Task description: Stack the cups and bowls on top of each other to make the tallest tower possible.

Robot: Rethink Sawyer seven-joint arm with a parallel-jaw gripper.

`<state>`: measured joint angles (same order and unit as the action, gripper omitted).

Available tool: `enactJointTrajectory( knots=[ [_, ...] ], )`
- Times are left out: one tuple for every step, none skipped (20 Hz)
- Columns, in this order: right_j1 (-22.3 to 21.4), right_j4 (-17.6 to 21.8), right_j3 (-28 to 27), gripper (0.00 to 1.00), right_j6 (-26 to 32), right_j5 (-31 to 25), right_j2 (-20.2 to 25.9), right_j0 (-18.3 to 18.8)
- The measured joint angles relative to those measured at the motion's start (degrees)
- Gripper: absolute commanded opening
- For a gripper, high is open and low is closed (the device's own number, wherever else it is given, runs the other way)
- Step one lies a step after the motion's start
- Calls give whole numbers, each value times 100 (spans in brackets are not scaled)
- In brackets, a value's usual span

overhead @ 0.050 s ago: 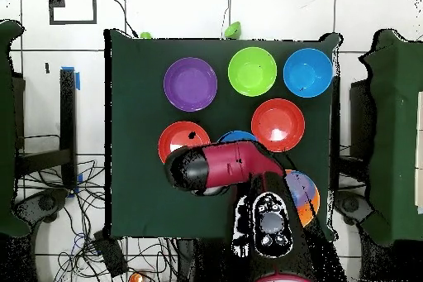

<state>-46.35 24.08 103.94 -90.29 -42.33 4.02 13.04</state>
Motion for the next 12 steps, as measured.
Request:
enactJointTrajectory(
  knots=[
    [-37,20,1,0,0,-13,-31,-38],
    [-96,57,0,0,0,-18,-82,-94],
    [-143,94,2,0,0,-18,-123,-133],
    [-190,137,2,0,0,-18,-165,-168],
    [-281,225,6,0,0,-17,-250,-219],
    [-335,276,12,0,0,-18,-305,-232],
    [-389,319,26,0,0,-19,-359,-223],
    [-443,362,39,0,0,-20,-412,-214],
    [-469,384,50,0,0,-17,-439,-202],
    [-505,418,73,0,0,-13,-471,-173],
    [-542,452,96,0,0,-9,-504,-144],
    [-586,488,131,0,0,9,-533,-98]
  ],
)
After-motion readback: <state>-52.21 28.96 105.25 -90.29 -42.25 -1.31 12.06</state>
